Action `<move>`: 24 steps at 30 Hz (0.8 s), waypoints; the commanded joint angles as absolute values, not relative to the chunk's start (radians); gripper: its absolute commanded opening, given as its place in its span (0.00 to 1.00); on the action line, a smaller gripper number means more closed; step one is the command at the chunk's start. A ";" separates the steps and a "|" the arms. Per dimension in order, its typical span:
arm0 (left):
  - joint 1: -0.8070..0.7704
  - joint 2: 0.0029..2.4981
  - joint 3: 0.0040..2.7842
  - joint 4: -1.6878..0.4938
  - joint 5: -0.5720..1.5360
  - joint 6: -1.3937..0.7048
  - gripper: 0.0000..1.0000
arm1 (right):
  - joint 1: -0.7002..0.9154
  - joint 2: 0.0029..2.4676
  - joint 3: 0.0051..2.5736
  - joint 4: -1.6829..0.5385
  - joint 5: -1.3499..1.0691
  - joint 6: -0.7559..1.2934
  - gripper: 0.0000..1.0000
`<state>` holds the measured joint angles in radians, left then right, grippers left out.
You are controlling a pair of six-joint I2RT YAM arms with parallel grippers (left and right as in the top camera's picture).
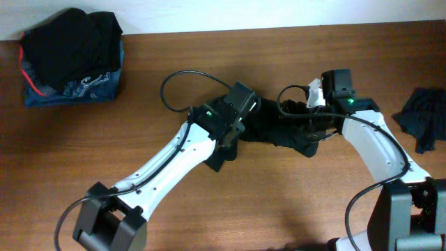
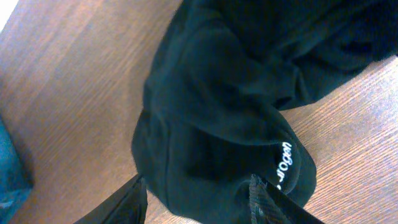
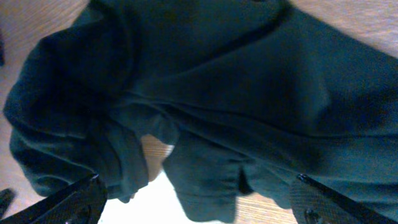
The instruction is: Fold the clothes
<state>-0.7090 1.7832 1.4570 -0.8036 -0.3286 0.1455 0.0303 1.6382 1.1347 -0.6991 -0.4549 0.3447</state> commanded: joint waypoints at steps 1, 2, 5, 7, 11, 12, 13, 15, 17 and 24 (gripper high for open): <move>-0.709 1.864 1.473 -0.794 -0.298 0.196 0.57 | 0.062 1.641 1.131 -0.687 -0.467 0.356 0.99; -0.709 1.880 1.473 -0.785 -0.293 0.196 0.58 | 0.063 1.641 1.131 -0.686 -0.463 0.356 0.99; -0.713 1.911 1.473 -0.723 -0.199 0.196 0.59 | 0.063 1.641 1.131 -0.676 -0.430 0.356 0.99; -0.717 1.911 1.473 -0.673 -0.202 0.178 0.59 | 0.063 1.641 1.131 -0.675 -0.426 0.356 0.98; -0.717 1.917 1.473 -0.635 -0.202 0.177 0.59 | 0.062 1.641 1.131 -0.675 -0.388 0.356 0.99; -0.717 1.919 1.473 -0.636 -0.202 0.177 0.59 | 0.062 1.641 1.131 -0.675 -0.384 0.356 0.99; -0.717 1.927 1.473 -0.636 -0.202 0.177 0.58 | 0.062 1.641 1.131 -0.675 -0.384 0.356 0.99; -0.717 1.957 1.473 -0.636 -0.205 0.177 0.58 | 0.062 1.641 1.131 -0.674 -0.384 0.356 0.99; -0.717 1.998 1.473 -0.640 -0.207 0.177 0.58 | 0.062 1.641 1.131 -0.676 -0.384 0.356 0.99; -0.717 2.013 1.475 -0.649 -0.413 0.176 0.29 | 0.062 1.641 1.131 -0.675 -0.381 0.356 0.99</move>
<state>-0.7158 2.0106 1.4590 -0.6422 -0.3099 0.1757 0.0563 1.6394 1.1347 -0.6785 -0.3973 0.3592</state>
